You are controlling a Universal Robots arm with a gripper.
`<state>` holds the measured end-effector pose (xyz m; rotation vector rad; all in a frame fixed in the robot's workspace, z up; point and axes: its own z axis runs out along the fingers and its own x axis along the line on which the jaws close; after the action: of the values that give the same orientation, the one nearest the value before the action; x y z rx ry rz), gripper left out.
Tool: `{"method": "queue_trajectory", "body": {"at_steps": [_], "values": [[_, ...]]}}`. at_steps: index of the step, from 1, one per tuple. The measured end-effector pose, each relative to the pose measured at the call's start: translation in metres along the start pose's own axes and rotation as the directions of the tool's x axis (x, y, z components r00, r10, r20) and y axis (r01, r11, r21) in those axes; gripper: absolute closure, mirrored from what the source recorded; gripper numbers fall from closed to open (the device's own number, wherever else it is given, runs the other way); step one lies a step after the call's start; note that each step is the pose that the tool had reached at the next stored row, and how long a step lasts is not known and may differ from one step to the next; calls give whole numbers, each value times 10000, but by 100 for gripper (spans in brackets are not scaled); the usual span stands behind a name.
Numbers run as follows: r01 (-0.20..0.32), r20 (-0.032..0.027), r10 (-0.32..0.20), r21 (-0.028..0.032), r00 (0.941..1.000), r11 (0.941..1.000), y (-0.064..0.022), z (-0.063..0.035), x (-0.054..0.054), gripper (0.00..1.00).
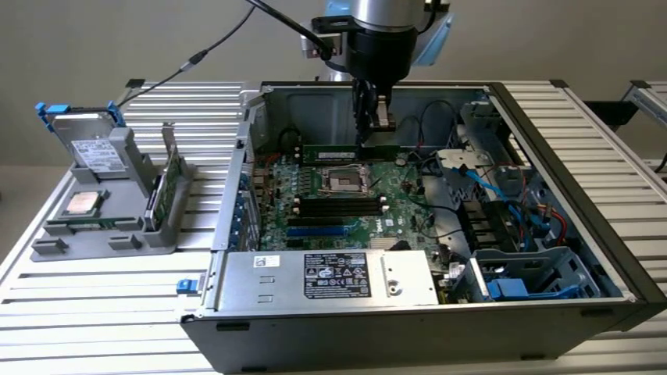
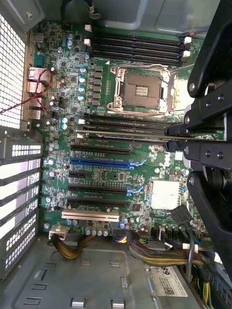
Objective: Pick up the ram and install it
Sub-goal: 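Insert the ram into the slot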
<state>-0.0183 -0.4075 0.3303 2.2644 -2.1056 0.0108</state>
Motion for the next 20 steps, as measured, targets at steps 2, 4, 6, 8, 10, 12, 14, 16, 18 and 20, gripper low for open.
{"method": "queue_trajectory", "body": {"at_steps": [2, 4, 6, 8, 10, 12, 14, 16, 18, 20], "values": [[0, -1, 0, 0, 10000, 10000, 0, 0, 0, 86], [0, -3, 0, 0, 10000, 10000, 0, 0, 0, 86], [-1, -4, 1, -1, 10000, 10000, 0, 0, 0, 86], [0, -9, 0, 0, 10000, 10000, 1, 6, -3, 86], [-2, -16, 2, -2, 10000, 10000, 14, 32, -9, 86], [-1, -19, 1, -2, 10000, 10000, 33, 70, -15, 86], [-1, -19, 1, -2, 10000, 10000, 42, 106, -18, 86], [5, -19, -5, -1, 10000, 10000, 40, 142, -20, 86], [13, -20, -13, -1, 10000, 10000, 39, 179, -21, 86], [18, -20, -18, -1, 10000, 10000, 38, 215, -23, 86]]}}
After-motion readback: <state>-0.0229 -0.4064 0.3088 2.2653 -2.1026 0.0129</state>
